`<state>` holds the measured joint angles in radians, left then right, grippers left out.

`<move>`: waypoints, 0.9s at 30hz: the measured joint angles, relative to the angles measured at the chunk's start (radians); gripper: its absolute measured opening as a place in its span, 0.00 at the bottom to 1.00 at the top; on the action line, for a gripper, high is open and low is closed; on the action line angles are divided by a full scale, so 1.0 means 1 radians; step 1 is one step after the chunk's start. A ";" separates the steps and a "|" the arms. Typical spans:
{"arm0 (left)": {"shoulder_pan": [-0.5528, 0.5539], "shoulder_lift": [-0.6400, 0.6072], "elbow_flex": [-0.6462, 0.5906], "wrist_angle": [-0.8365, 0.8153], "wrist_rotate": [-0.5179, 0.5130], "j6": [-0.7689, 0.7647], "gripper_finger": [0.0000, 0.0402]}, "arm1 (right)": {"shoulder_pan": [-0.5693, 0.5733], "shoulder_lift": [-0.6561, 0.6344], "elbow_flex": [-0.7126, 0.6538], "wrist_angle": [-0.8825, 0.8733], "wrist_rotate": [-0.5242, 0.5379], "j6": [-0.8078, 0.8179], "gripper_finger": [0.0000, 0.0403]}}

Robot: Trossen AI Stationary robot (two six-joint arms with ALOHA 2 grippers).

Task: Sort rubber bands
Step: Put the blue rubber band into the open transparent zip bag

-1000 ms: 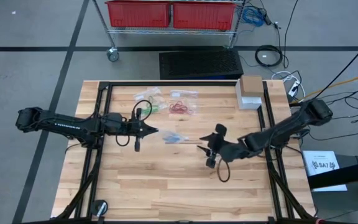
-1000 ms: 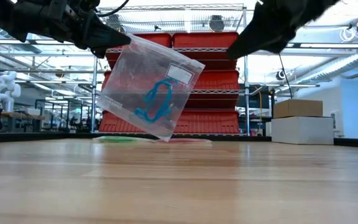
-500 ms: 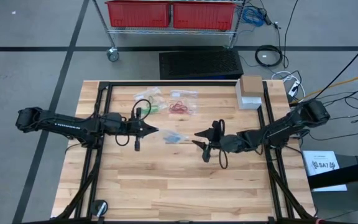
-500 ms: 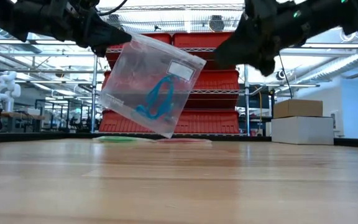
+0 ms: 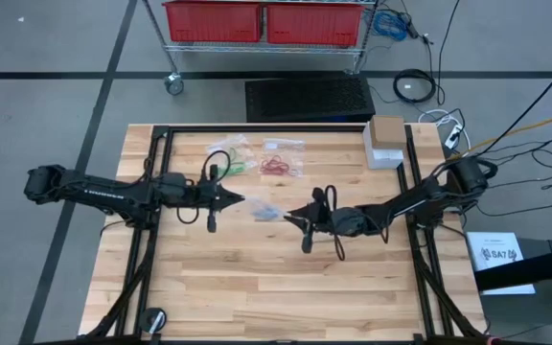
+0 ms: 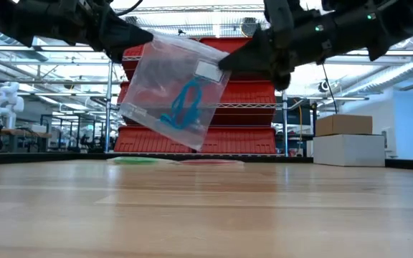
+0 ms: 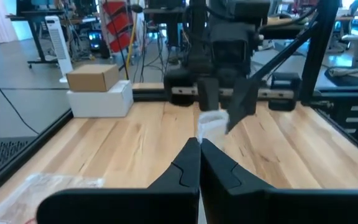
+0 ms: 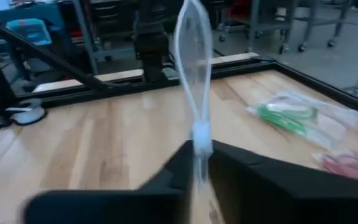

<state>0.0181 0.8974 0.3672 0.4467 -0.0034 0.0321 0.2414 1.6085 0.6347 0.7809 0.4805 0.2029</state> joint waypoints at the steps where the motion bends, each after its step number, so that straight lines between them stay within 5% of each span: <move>1: 0.000 0.000 0.000 0.008 0.000 -0.001 0.00 | 0.000 0.007 0.011 -0.006 -0.017 -0.005 0.09; 3: -0.004 0.000 0.000 0.025 0.000 -0.021 0.00 | 0.000 0.021 0.036 -0.007 -0.038 -0.014 0.03; 18: -0.027 0.168 0.000 0.146 -0.006 -0.052 0.00 | 0.029 0.019 0.225 -0.247 -0.088 -0.058 0.00; 27: -0.027 0.181 0.000 0.160 -0.073 -0.014 0.05 | 0.078 -0.131 0.225 -0.610 0.021 0.053 0.00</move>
<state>-0.0093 1.0786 0.3672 0.6064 -0.0762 0.0180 0.3189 1.4777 0.8593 0.1713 0.5013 0.2559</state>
